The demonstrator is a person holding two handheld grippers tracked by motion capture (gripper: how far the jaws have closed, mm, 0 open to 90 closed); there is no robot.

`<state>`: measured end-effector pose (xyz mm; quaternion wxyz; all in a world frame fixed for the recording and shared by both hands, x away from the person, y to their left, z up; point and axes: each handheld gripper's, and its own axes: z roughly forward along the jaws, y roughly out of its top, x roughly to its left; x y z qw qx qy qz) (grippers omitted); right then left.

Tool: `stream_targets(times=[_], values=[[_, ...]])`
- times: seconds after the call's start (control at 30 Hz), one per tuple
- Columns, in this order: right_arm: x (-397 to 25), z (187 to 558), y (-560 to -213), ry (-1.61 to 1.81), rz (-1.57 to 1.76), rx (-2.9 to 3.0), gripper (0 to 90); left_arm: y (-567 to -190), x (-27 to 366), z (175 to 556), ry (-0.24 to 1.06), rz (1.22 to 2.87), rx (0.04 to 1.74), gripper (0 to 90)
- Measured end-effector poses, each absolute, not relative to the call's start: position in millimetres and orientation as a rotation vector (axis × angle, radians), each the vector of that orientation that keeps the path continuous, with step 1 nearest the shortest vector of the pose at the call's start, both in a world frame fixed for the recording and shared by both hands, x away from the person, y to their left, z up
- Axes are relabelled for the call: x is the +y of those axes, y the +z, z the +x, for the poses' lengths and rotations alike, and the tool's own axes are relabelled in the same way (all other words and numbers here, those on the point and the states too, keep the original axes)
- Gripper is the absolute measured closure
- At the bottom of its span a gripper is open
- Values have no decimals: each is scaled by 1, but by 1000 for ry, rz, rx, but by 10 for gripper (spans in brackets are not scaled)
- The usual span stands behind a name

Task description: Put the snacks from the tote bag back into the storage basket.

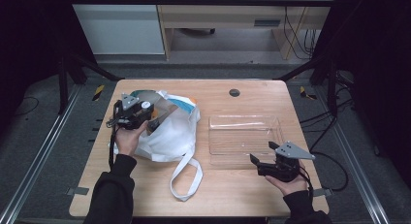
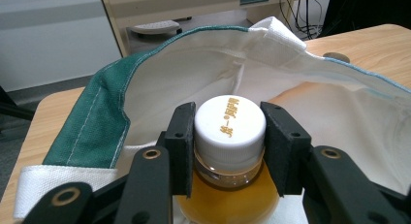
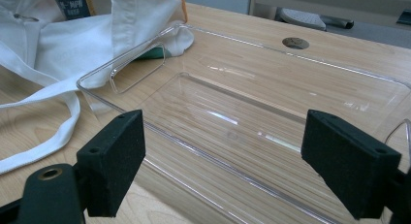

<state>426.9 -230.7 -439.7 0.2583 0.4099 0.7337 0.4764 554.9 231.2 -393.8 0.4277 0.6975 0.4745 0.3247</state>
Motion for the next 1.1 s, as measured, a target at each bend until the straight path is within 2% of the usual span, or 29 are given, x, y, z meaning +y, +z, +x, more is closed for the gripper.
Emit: stream_targets(times=[0.23,1.1], values=[[-231,427,-440,1292,1112,1989,161,-384,235,551,840,1722,1176,590],[-229,426,-439,1296,1099,1986,161,-302,239,511,888,1675,1057,591]])
